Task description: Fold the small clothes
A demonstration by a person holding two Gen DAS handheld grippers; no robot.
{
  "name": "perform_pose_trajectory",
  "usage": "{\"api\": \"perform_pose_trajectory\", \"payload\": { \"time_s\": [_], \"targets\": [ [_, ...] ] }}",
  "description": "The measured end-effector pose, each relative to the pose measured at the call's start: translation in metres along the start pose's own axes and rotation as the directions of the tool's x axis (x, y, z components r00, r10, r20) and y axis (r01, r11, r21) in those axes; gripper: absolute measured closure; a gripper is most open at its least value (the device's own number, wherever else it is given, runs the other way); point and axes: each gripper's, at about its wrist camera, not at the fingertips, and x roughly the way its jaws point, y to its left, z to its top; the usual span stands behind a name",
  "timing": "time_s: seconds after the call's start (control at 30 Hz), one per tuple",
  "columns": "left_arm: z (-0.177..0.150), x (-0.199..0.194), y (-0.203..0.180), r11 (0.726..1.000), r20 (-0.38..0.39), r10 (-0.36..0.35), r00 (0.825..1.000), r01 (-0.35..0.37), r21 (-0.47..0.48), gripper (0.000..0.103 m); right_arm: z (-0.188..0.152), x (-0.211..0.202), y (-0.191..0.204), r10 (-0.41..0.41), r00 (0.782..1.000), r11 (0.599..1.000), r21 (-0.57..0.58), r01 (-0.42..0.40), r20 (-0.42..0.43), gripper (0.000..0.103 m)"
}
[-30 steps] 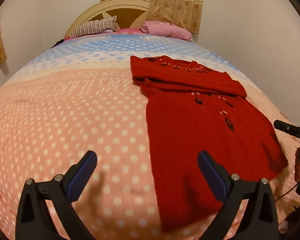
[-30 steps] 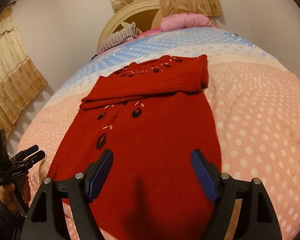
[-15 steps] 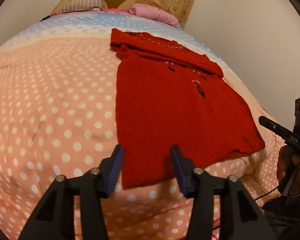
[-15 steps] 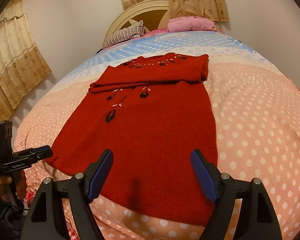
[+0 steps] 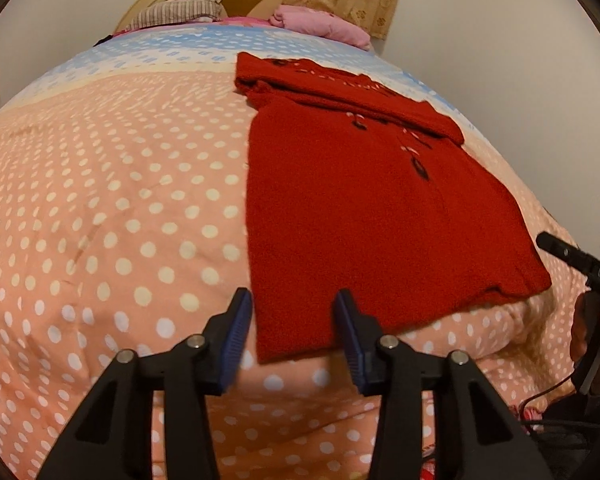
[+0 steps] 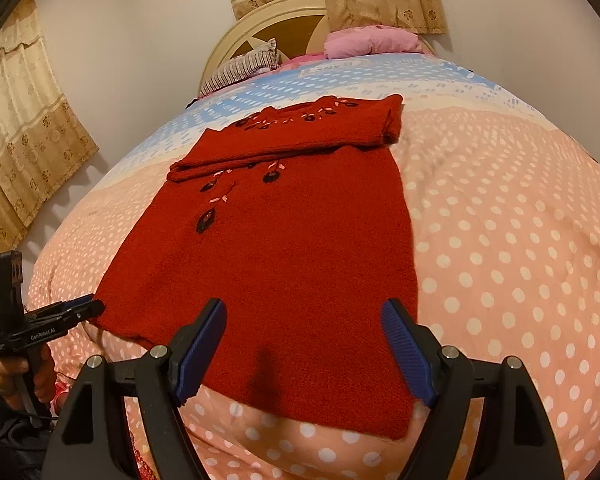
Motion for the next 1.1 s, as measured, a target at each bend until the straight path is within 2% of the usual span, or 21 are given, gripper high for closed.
{"api": "perform_pose_trajectory", "payload": {
  "time_s": [0.03, 0.07, 0.1, 0.47, 0.7, 0.77, 0.8, 0.83, 0.87, 0.97, 1.03, 1.1],
  "targets": [
    [-0.001, -0.001, -0.001, 1.0, -0.003, 0.006, 1.0, -0.006, 0.008, 0.069, 0.0, -0.001, -0.001, -0.002, 1.0, 1.0, 0.002, 0.002, 0.001, 0.023],
    [0.0, -0.001, -0.001, 1.0, -0.004, 0.005, 1.0, -0.005, 0.006, 0.087, -0.001, -0.002, -0.003, -0.005, 1.0, 1.0, 0.005, 0.005, 0.003, 0.023],
    [0.0, -0.002, 0.0, 1.0, -0.008, -0.01, 1.0, 0.01, -0.001, 0.093, -0.002, -0.003, -0.004, -0.007, 1.0, 1.0, 0.007, 0.007, 0.005, 0.023],
    [0.003, -0.04, -0.002, 0.998, 0.064, -0.06, 0.996, 0.06, 0.008, 0.095, -0.024, -0.018, -0.038, -0.049, 0.999, 0.995, 0.088, 0.05, -0.017, 0.023],
    [-0.001, -0.035, -0.004, 0.998, 0.046, -0.057, 0.997, 0.057, 0.018, 0.095, -0.036, -0.016, -0.038, -0.013, 0.999, 0.997, 0.081, 0.016, -0.039, 0.023],
    [-0.003, -0.029, 0.002, 0.998, 0.03, -0.054, 0.998, 0.054, -0.007, 0.095, -0.037, -0.016, -0.04, 0.0, 0.999, 0.995, 0.101, 0.003, -0.034, 0.035],
    [-0.004, -0.026, 0.004, 0.998, 0.021, -0.058, 0.998, 0.058, -0.016, 0.095, -0.037, -0.016, -0.04, 0.006, 0.999, 0.995, 0.101, -0.002, -0.038, 0.054],
    [-0.005, -0.024, 0.005, 0.998, 0.016, -0.055, 0.998, 0.056, -0.017, 0.095, -0.037, -0.015, -0.04, 0.015, 0.999, 0.995, 0.096, -0.01, -0.045, 0.066],
    [-0.005, -0.024, 0.004, 0.998, 0.015, -0.058, 0.998, 0.058, -0.016, 0.095, -0.038, -0.014, -0.04, 0.033, 0.998, 0.995, 0.095, -0.028, -0.06, 0.083],
    [-0.004, -0.031, -0.001, 0.998, 0.037, -0.061, 0.997, 0.061, 0.0, 0.095, -0.041, -0.017, -0.041, 0.079, 0.995, 0.992, 0.104, -0.072, -0.063, 0.094],
    [-0.001, -0.038, -0.002, 0.999, 0.058, -0.052, 0.997, 0.051, 0.012, 0.095, -0.039, -0.026, -0.042, 0.105, 0.994, 0.99, 0.102, -0.101, -0.031, 0.094],
    [0.003, -0.04, 0.0, 0.998, 0.067, -0.059, 0.996, 0.058, 0.006, 0.095, -0.034, -0.039, -0.047, 0.18, 0.984, 0.973, 0.141, -0.181, 0.019, 0.094]
  ]
}}
